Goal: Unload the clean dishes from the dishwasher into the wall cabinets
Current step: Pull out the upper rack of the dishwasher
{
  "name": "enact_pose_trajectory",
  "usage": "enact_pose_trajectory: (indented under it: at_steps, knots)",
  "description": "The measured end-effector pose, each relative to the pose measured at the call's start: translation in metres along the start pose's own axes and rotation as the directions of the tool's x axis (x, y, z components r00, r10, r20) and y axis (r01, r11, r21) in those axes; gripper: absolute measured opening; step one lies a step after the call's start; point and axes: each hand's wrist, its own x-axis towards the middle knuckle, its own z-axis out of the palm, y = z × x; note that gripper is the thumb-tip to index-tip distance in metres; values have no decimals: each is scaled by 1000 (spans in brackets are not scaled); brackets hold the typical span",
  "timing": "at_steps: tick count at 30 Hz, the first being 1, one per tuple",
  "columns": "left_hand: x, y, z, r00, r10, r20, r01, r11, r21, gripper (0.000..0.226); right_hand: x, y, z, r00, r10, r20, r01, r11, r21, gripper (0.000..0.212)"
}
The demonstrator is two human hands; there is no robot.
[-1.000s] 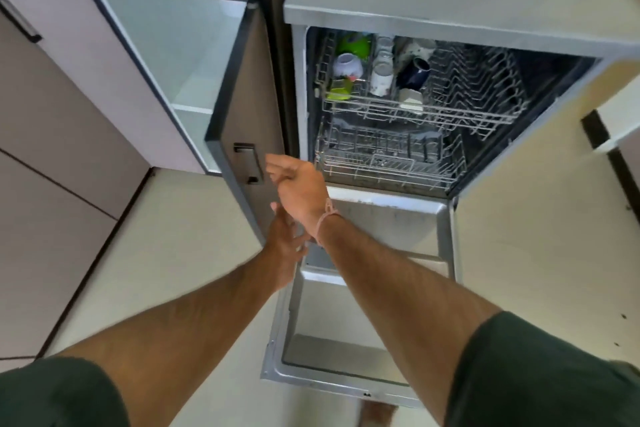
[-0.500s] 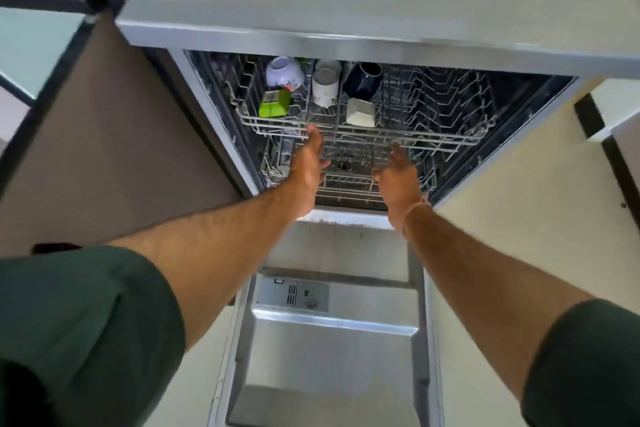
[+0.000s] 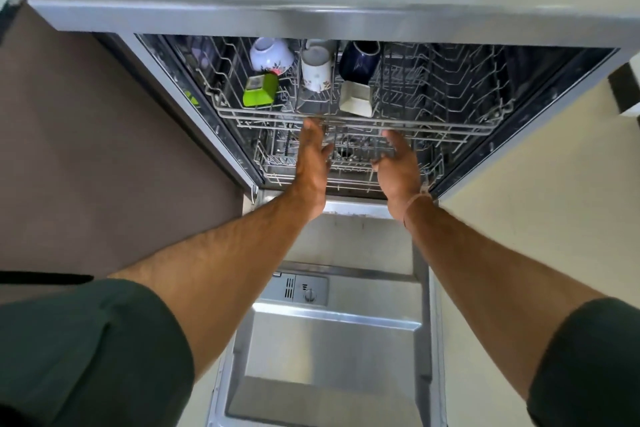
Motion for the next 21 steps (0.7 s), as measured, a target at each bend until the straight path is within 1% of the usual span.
enact_pose_trajectory:
  at_steps: [4, 8, 13, 15, 18, 20, 21]
  knots:
    - [-26, -10, -7, 1000, 5, 7, -5, 1000, -10, 62, -20, 16, 0, 999, 0, -42, 1, 1000, 15, 69]
    - [-65, -27, -22, 1000, -13, 18, 14, 998, -57, 60, -59, 43, -2, 998, 48, -47, -44, 995, 90, 63]
    - [-124, -50, -47, 998, -42, 53, 46, 995, -90, 68, -119, 76, -14, 999, 3, -32, -3, 1000, 13, 60]
    - [-145, -61, -58, 997, -54, 62, 60, 993, -102, 64, -145, 89, -15, 999, 24, -49, -20, 997, 69, 65]
    - [-174, -79, -73, 992, -87, 86, 95, 991, -95, 59, -184, 95, -16, 995, 90, -37, -80, 972, 221, 70]
    - [-190, -88, -78, 989, -96, 115, 104, 993, -64, 67, -204, 95, -22, 992, 115, -46, -94, 939, 330, 71]
    - [-199, -91, -79, 987, -95, 133, 102, 994, -47, 71, -213, 95, -25, 992, 115, -56, -90, 938, 336, 71]
